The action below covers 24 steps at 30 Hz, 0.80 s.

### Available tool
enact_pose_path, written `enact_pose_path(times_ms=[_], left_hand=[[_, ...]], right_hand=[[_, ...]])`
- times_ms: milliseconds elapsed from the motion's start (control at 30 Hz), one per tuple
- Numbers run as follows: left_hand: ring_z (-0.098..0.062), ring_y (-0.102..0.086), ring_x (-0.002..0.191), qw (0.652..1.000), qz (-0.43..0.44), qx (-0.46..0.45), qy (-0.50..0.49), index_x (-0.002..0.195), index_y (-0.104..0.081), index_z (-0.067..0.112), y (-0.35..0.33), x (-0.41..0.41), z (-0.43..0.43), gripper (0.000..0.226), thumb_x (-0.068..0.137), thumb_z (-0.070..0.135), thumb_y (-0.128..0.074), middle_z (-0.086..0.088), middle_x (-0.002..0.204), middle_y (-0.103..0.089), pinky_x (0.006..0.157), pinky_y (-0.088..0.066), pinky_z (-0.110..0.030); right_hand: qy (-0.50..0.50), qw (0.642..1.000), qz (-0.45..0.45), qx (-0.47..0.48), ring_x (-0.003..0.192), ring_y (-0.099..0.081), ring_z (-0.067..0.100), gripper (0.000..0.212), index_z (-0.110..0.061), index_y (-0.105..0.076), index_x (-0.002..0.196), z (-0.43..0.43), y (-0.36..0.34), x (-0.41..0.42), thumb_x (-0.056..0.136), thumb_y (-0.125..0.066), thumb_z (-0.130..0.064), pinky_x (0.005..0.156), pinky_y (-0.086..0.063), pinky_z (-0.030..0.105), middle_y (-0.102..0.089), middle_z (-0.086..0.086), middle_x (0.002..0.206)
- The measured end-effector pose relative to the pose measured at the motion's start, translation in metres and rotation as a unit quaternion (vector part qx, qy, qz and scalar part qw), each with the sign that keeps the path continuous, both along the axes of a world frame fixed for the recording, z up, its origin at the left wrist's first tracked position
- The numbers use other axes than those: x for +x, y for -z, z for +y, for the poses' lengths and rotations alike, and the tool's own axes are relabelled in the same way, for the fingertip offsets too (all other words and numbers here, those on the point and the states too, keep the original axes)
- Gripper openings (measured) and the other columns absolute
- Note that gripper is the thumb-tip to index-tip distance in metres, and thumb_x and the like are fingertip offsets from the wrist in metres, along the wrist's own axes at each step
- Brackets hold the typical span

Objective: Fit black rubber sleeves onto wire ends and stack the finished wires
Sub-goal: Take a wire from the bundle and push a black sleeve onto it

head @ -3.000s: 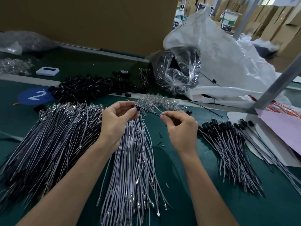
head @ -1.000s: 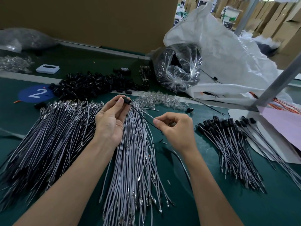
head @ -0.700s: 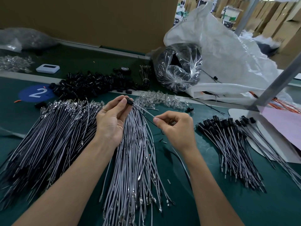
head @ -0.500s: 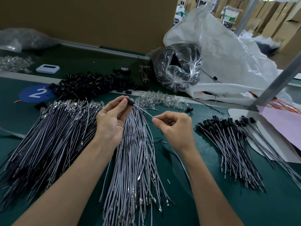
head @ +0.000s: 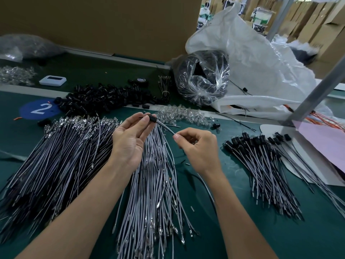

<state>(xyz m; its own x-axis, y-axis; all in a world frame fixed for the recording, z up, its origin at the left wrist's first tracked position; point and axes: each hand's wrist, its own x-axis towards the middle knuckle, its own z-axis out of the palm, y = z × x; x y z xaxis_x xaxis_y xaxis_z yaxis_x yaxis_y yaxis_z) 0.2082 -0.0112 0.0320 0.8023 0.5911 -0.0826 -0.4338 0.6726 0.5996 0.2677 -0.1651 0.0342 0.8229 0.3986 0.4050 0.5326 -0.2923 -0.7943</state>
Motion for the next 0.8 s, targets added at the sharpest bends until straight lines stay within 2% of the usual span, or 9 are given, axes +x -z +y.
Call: enact_pose_path(times_ms=[133,233,433,600,733,800], left_hand=[[-0.021,-0.073,0.084,1.0,-0.013,0.0,0.004,0.093,-0.062,0.005,0.0,0.0,0.0,0.026,0.069,-0.003,-0.068,-0.012,0.093,-0.07,0.078,-0.06,-0.026],[-0.022,-0.072,0.086,0.999,-0.014,0.032,0.014,0.098,-0.061,0.005,0.001,-0.001,-0.002,0.031,0.069,-0.003,-0.067,-0.012,0.093,-0.069,0.076,-0.059,-0.025],[-0.022,-0.073,0.088,0.993,0.009,0.101,0.068,0.113,-0.059,0.002,0.001,-0.002,-0.006,0.043,0.071,0.0,-0.067,-0.013,0.095,-0.075,0.074,-0.058,-0.023],[-0.018,-0.072,0.087,0.984,0.022,0.161,0.073,0.102,-0.07,-0.001,0.002,-0.001,-0.011,0.027,0.078,0.011,-0.066,-0.011,0.089,-0.074,0.074,-0.057,-0.021],[-0.016,-0.073,0.083,0.976,0.042,0.205,0.06,0.089,-0.076,0.005,0.002,-0.001,-0.015,0.019,0.074,0.015,-0.07,-0.009,0.087,-0.076,0.071,-0.057,-0.02],[-0.017,-0.073,0.084,0.969,0.044,0.238,0.051,0.084,-0.077,0.009,0.001,-0.001,-0.018,0.015,0.071,0.014,-0.072,-0.007,0.089,-0.077,0.071,-0.057,-0.021]], right_hand=[[0.001,1.0,-0.016,-0.025,0.054,-0.055,0.004,0.013,-0.014,-0.077,0.078,0.001,0.001,-0.001,0.089,-0.071,-0.018,0.055,-0.047,0.021,-0.064,-0.01,0.06],[0.009,0.999,-0.041,-0.034,0.057,-0.058,0.007,0.012,-0.016,-0.076,0.08,0.004,0.002,-0.004,0.089,-0.07,-0.02,0.059,-0.05,0.026,-0.065,-0.01,0.063],[0.017,0.995,-0.086,-0.041,0.061,-0.06,0.006,0.007,-0.016,-0.077,0.084,0.006,0.001,-0.005,0.088,-0.072,-0.018,0.061,-0.052,0.024,-0.068,-0.009,0.068],[0.022,0.991,-0.116,-0.059,0.066,-0.062,0.009,0.006,-0.011,-0.076,0.088,0.006,0.001,-0.006,0.086,-0.074,-0.016,0.067,-0.054,0.031,-0.071,-0.004,0.075],[0.029,0.992,-0.12,-0.041,0.081,-0.059,0.007,0.029,-0.015,-0.07,0.102,0.009,-0.004,-0.011,0.079,-0.08,-0.031,0.074,-0.048,0.018,-0.068,-0.006,0.093],[0.019,0.992,-0.117,-0.044,0.087,-0.06,0.01,0.028,-0.016,-0.072,0.105,0.01,-0.005,-0.013,0.082,-0.077,-0.031,0.077,-0.048,0.022,-0.07,-0.006,0.096]])
